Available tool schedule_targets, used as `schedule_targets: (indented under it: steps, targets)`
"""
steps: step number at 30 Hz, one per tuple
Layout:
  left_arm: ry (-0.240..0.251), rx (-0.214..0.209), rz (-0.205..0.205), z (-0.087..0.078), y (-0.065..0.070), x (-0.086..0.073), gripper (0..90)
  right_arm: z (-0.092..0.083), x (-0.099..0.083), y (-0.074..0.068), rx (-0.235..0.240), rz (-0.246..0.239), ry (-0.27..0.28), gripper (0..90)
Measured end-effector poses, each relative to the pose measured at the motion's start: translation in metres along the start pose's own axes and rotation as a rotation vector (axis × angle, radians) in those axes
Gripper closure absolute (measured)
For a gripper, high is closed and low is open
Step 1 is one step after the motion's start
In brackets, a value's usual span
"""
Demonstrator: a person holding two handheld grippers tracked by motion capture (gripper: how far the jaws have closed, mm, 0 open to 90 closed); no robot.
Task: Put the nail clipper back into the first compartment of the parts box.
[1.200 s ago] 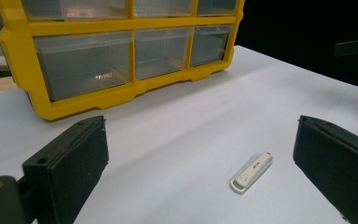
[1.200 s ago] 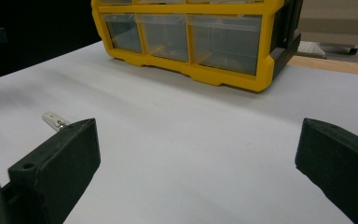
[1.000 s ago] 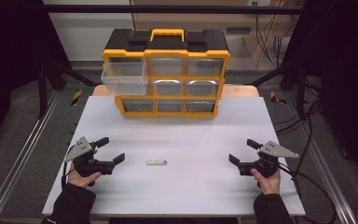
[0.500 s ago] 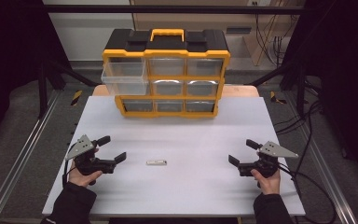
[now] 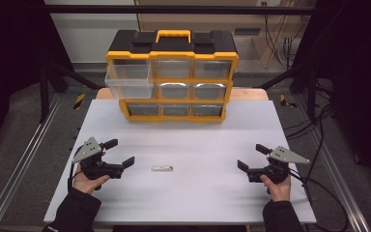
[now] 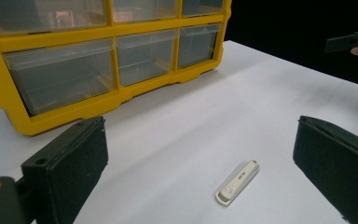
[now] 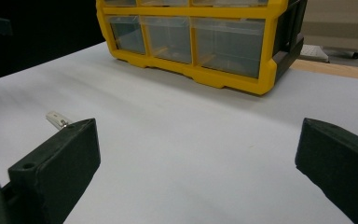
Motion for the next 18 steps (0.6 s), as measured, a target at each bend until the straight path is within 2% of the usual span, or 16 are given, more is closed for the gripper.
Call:
schedule_targets:
  steps: [7, 18]
  targets:
    - [-0.023, -0.015, 0.013, 0.01, 0.003, 0.007, 2.6, 0.001, -0.002, 0.0, -0.002, -0.006, -0.011, 0.5]
    - [-0.022, -0.039, 0.019, 0.028, 0.005, 0.021, 2.7, 0.002, -0.002, 0.0, 0.0, -0.005, -0.015, 0.6]
Point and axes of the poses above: each handheld gripper's, and its own axes: z roughly forward along the jaws, x roughly out of its top, y roughly to its right, the point moved 7 cm from there along z, roughly forward along the jaws, and after that the axes turned 11 degrees about z, right-handed, at the moved point
